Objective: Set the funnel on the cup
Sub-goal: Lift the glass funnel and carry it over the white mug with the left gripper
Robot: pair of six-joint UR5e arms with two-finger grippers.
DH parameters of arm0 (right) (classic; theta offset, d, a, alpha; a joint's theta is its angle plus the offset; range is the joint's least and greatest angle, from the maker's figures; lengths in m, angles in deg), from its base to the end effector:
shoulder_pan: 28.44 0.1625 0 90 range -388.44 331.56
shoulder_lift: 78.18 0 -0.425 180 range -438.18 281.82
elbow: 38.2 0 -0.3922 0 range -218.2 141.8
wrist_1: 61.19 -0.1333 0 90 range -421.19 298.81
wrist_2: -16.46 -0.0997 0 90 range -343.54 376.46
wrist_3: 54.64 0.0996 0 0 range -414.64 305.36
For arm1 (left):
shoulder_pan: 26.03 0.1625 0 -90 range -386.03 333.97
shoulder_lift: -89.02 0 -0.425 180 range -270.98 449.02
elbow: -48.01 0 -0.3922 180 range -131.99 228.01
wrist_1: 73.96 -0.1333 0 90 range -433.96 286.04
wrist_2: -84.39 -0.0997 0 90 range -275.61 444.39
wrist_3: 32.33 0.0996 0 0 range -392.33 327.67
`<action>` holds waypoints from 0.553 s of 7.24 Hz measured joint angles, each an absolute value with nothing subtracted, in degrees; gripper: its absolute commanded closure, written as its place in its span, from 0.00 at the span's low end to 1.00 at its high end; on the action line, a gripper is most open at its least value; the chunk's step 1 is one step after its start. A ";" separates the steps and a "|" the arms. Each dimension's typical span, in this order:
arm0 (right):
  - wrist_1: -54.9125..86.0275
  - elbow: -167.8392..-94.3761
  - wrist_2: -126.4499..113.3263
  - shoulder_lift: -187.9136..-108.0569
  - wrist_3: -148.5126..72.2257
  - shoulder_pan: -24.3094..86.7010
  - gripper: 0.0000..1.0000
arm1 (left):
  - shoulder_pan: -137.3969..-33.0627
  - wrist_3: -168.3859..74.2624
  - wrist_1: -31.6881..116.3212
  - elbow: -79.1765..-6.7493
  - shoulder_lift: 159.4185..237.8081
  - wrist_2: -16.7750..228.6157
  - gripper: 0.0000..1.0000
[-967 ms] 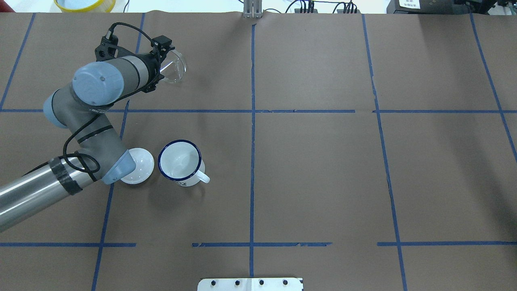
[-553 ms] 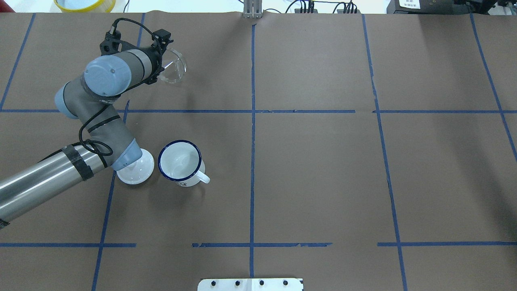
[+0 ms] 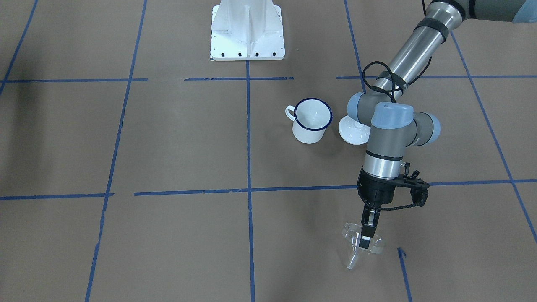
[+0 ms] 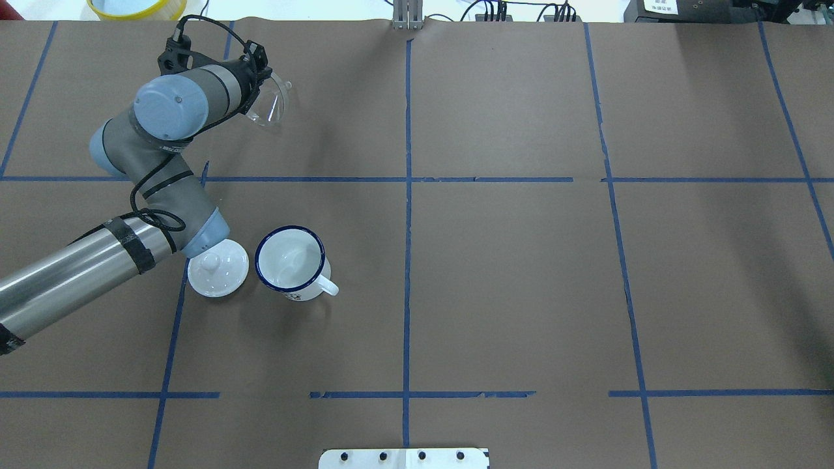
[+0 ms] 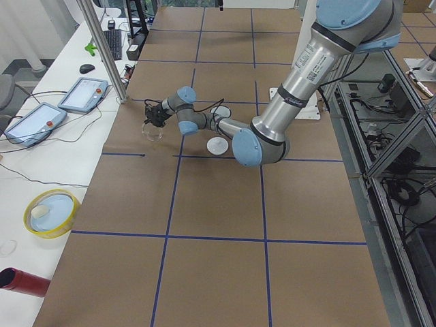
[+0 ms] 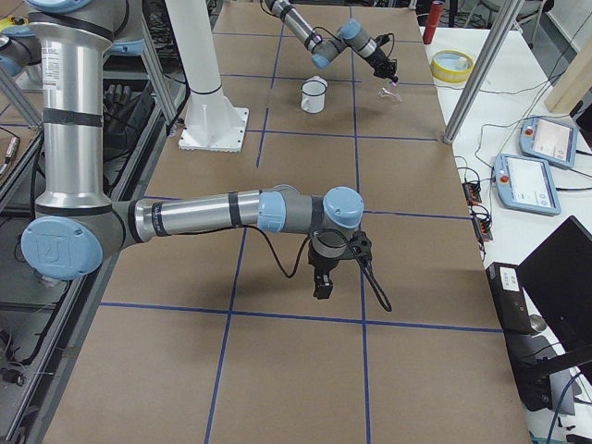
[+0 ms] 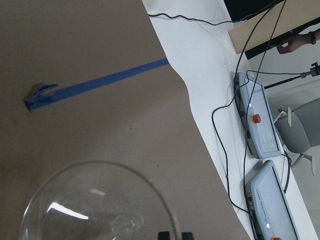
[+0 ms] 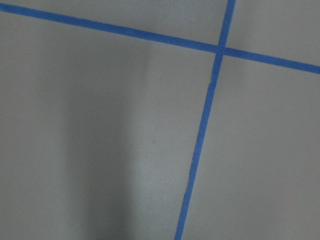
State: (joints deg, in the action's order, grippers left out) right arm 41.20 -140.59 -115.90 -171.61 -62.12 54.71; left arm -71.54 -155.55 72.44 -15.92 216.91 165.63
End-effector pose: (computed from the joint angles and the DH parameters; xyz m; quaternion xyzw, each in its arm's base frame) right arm 0.0112 -0.4617 0.6051 -0.0259 -0.3613 -0.1055 0.9261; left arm 0.4360 -0.6557 0.3615 0.1227 0.5492 -0.5567 0.6111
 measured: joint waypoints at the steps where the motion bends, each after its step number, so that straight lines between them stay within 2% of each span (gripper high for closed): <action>1: 41.20 -140.59 -115.90 -171.60 -62.12 54.71 0.00 | -71.58 -154.78 72.44 -16.21 216.98 165.69 1.00; 2: 41.20 -140.59 -115.90 -171.60 -62.12 54.71 0.00 | -71.91 -153.34 72.23 -17.88 217.01 166.40 1.00; 4: 41.20 -140.59 -115.90 -171.61 -62.11 54.71 0.00 | -73.90 -150.22 66.52 -26.84 216.73 173.33 1.00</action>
